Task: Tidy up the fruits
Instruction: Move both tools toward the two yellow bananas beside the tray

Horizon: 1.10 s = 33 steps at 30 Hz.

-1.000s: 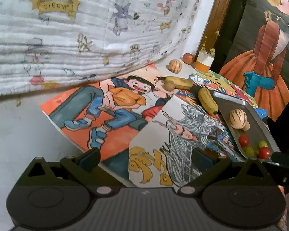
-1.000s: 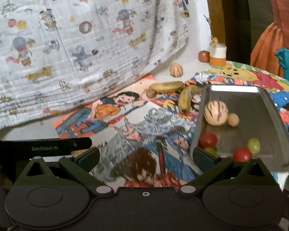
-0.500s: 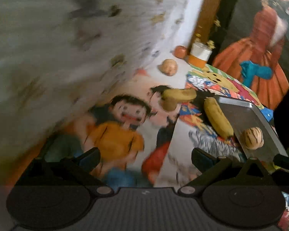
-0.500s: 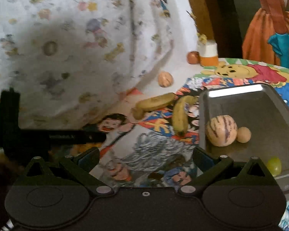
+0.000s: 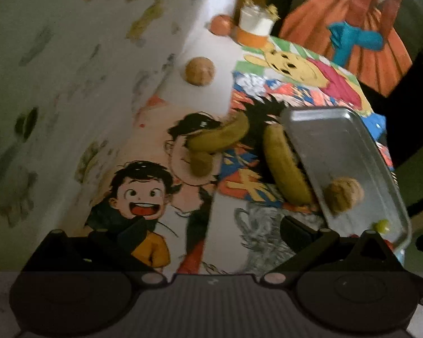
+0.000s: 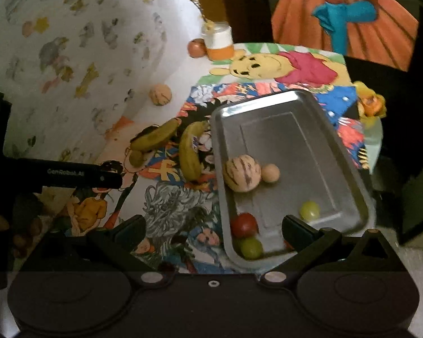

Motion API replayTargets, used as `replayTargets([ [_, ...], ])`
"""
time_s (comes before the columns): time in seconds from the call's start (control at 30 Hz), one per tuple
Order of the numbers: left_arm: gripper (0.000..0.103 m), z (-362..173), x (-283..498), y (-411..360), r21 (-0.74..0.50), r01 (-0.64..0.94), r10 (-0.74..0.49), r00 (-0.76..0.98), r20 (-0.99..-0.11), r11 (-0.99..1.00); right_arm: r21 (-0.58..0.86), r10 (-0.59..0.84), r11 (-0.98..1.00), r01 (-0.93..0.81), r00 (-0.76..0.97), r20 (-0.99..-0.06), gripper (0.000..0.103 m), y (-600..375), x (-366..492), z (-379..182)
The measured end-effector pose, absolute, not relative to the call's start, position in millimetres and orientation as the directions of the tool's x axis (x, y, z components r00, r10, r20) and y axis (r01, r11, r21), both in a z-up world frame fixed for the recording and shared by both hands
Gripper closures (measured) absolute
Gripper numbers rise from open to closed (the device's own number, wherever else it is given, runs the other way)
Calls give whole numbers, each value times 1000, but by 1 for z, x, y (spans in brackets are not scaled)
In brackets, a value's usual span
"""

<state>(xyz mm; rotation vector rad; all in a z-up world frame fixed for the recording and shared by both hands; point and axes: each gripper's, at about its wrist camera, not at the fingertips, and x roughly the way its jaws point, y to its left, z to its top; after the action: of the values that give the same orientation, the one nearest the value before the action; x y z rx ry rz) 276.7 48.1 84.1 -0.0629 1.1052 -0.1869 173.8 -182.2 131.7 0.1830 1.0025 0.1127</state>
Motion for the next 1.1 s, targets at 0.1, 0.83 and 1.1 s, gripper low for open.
replayTargets([
  [0.1,0,96,282,41,-129,150,-178,389,-904,980,193,163,981,2,525,-835,1,-180,174,149],
  [0.83,0,112,343,-7,161,355,-3,418,-908,921,59,225,945,-323,508,-832,5,-166,226,143],
  [1.1,0,68,382,-15,187,456,-10,395,-919,870,-22,181,929,-370,504,-845,15,-135,246,103],
])
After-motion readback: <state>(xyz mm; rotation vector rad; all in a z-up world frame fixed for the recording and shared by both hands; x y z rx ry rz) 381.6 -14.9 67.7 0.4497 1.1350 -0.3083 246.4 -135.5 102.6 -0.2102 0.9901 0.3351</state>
